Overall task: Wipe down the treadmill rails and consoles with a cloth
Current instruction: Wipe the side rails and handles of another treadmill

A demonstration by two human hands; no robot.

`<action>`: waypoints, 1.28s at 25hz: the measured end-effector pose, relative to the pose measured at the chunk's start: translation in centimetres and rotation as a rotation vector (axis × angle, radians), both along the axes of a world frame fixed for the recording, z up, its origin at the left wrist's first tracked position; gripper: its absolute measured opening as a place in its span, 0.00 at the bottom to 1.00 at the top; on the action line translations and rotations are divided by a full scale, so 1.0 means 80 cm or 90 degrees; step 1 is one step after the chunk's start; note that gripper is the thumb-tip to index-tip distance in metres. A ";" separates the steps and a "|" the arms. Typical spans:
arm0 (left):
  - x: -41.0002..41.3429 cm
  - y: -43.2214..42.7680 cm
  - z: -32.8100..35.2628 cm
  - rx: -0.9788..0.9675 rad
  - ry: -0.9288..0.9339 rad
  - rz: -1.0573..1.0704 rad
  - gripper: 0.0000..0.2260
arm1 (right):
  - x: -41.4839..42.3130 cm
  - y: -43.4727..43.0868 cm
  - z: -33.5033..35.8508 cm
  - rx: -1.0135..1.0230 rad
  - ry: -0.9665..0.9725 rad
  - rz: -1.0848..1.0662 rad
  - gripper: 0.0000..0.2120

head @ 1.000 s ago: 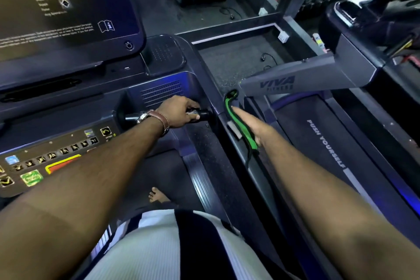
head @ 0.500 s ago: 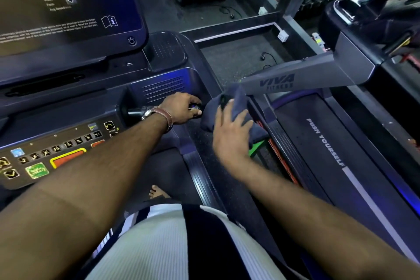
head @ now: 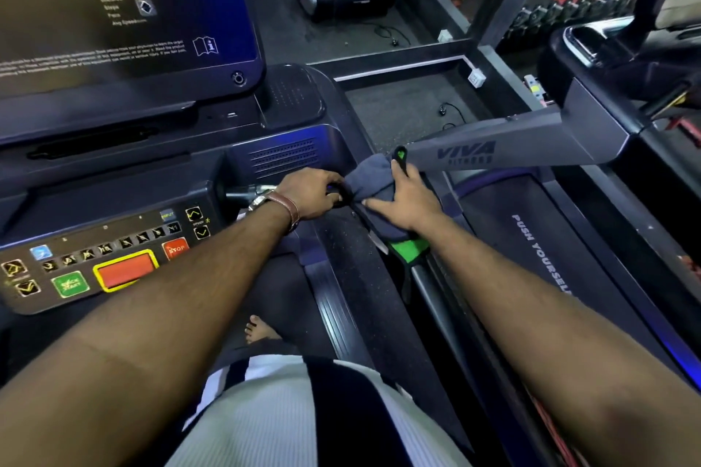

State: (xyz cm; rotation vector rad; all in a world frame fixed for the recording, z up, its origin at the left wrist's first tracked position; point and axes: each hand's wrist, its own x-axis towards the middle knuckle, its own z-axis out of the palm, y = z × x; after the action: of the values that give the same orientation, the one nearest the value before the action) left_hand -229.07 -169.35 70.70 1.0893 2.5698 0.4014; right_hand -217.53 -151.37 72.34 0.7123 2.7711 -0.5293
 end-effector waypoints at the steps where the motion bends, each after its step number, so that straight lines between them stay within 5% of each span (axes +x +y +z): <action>1: -0.001 0.002 0.000 0.005 -0.012 0.003 0.13 | -0.005 -0.001 -0.003 0.006 0.007 -0.012 0.46; 4: -0.013 0.007 -0.002 0.097 -0.073 0.019 0.12 | -0.011 -0.009 -0.019 0.027 0.021 -0.051 0.38; 6: -0.030 0.015 -0.003 0.141 0.016 0.015 0.15 | -0.037 -0.007 -0.018 -0.012 -0.008 -0.130 0.35; 9: -0.056 0.026 0.007 0.039 0.178 0.054 0.26 | -0.086 0.001 -0.011 -0.053 -0.020 -0.169 0.35; 12: -0.082 0.024 0.010 -0.054 0.211 0.018 0.31 | -0.076 0.015 -0.021 -0.163 0.050 -0.167 0.36; 17: -0.088 0.020 -0.007 -0.063 0.197 0.015 0.39 | -0.096 0.037 -0.041 -0.371 -0.008 -0.285 0.55; 23: -0.104 0.007 -0.003 -0.034 0.233 -0.037 0.39 | -0.114 0.009 -0.015 -0.040 0.022 -0.142 0.38; 28: -0.141 -0.008 0.002 0.031 0.169 -0.128 0.37 | -0.171 0.012 -0.008 -0.091 -0.077 -0.265 0.45; 32: -0.158 -0.023 0.004 0.051 0.060 -0.148 0.34 | -0.235 -0.017 -0.004 0.058 0.003 -0.141 0.38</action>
State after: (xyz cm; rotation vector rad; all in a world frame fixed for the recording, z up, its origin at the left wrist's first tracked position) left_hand -241.69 -171.18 71.05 1.4500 2.4855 0.4057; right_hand -236.36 -152.75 72.00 1.0484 2.7511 -0.4468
